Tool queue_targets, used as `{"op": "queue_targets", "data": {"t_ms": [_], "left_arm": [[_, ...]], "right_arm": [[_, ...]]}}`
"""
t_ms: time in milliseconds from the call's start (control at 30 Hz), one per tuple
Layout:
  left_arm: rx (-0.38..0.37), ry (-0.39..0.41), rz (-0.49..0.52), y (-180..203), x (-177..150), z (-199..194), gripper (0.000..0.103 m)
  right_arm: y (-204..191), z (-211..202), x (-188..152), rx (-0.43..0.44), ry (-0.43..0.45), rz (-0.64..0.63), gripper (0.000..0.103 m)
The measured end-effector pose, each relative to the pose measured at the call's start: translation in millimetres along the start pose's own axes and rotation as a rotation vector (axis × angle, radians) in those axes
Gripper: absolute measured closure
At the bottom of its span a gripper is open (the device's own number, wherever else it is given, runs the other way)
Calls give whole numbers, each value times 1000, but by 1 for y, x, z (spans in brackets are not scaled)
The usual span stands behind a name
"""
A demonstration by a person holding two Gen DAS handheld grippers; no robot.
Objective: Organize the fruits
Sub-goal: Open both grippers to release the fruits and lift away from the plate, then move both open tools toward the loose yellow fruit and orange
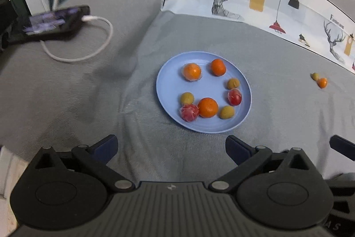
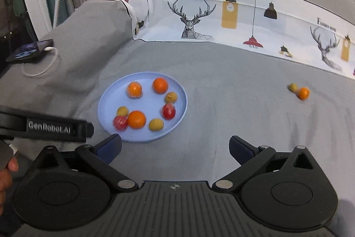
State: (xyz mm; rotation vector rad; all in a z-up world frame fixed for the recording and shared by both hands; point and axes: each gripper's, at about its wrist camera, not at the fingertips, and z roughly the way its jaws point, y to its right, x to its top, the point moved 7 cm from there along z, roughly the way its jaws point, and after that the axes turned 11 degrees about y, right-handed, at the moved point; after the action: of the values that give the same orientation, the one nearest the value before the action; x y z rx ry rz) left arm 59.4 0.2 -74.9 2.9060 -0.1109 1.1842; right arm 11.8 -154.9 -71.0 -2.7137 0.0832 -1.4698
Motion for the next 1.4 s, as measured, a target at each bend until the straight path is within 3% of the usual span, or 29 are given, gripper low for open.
{"op": "queue_targets", "data": {"t_ms": [333,533,1400], "left_arm": [[17,66,38,9,-13,-52,0],[22,108,67,15,-12,-75,0],[31,136,104,14,-15,-95,0]], "right_arm": [[-4,-64,-6,-3,119,-11,1],[-3,-79,-10,6,134,5,1],[-15,-107,-9,-1,206,-26,1]]}}
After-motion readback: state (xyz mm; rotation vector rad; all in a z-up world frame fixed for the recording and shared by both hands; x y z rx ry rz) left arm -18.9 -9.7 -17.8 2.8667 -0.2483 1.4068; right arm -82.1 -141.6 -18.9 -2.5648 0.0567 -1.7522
